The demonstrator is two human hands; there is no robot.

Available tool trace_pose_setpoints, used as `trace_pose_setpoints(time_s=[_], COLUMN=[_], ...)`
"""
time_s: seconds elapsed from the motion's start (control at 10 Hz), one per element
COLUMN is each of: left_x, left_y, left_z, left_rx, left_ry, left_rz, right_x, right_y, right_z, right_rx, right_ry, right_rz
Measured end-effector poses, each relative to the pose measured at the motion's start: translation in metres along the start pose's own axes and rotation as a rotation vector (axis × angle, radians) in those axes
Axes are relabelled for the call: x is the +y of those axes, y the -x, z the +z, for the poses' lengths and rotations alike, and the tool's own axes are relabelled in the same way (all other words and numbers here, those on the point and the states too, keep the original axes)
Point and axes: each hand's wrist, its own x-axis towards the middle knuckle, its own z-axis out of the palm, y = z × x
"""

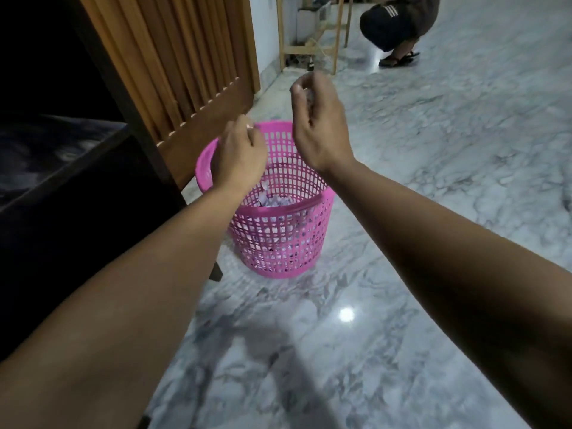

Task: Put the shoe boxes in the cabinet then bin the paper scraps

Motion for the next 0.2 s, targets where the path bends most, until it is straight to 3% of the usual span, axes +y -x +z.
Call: trace_pose_setpoints(time_s=[0.1,0.2], left_x=[-0.033,-0.038], left_y=[-0.012,-0.027], left_z=[0.018,0.019], left_rx=[-0.272,-0.514], left_ry=[-0.244,-0.439], left_rz=[-0.048,-0.142], right_x=[0.019,0.02], right_y=[-0.009,-0.02], right_z=[0.014,0.019], right_rx=[-0.546,-0.821], right_ry=[0.336,0.586], right_rz=[0.149,0.155])
